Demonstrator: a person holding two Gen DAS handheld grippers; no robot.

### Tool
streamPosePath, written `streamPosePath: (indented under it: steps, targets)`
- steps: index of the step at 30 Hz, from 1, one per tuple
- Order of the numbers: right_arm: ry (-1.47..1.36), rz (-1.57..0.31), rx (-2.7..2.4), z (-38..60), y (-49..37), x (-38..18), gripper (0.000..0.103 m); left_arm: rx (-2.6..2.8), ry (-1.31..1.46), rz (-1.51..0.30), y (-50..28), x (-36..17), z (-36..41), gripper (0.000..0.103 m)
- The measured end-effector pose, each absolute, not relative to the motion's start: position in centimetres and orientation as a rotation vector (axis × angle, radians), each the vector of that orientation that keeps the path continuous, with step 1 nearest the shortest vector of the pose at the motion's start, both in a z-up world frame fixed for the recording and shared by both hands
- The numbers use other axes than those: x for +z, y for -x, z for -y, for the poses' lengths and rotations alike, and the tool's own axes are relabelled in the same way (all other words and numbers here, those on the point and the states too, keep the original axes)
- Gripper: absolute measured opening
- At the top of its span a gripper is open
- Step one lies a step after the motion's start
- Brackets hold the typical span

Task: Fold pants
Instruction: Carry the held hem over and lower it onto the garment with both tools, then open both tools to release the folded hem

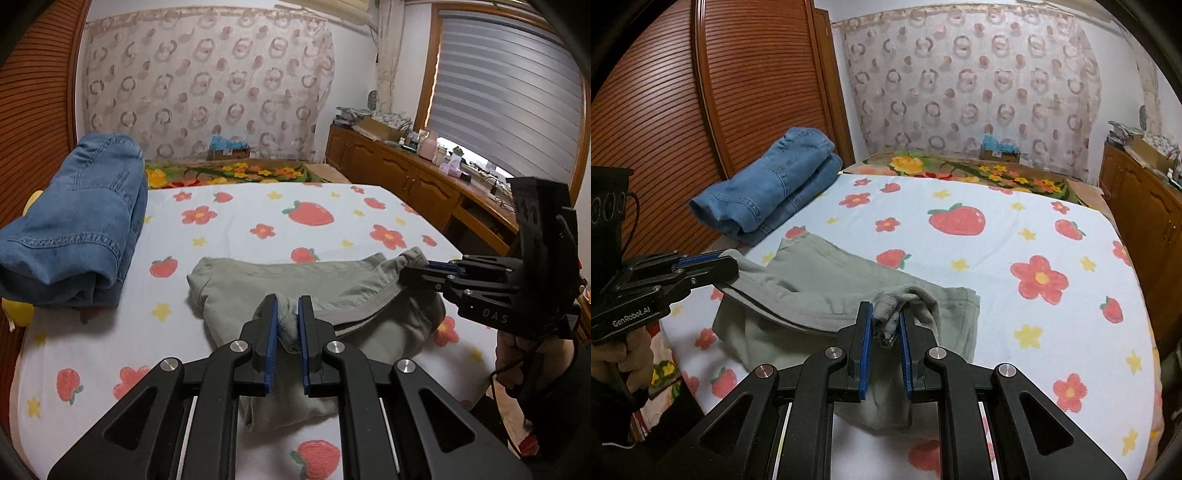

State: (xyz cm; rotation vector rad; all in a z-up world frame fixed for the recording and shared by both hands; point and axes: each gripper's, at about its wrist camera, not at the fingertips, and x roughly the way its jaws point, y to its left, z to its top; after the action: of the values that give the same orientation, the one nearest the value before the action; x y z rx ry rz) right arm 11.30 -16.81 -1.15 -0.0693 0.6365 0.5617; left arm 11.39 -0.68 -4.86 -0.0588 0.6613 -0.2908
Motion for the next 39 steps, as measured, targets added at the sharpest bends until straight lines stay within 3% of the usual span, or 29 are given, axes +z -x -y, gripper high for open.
streamPosePath:
  steps: [19,24,26,30,32,39]
  targets:
    - [0.113,-0.67,0.526,16.2,-12.9,-1.0,0.013,-0.295,0.044,-0.646,-12.3,-3.7,1.0,0.012]
    - [0.104,-0.696,0.525,16.3,-13.4,-1.1,0.02,-0.287,0.043,-0.628,-12.0,-3.5,0.9,0.026]
    - [0.096,-0.691,0.528,16.5,-13.3,-1.0,0.022,-0.292,0.043,-0.622,-11.7,-3.3,0.8,0.042]
    - [0.109,-0.682,0.516,17.0,-12.8,-0.6,0.037,-0.295,0.043,-0.627,-11.0,-3.9,0.4,0.057]
    - [0.112,-0.687,0.522,17.4,-12.3,-0.5,0.038,-0.301,0.056,-0.636,-10.8,-4.5,0.0,0.077]
    - [0.138,-0.719,0.531,18.9,-10.1,-1.4,0.039,-0.281,0.046,-0.706,-10.6,-7.1,-0.5,0.077]
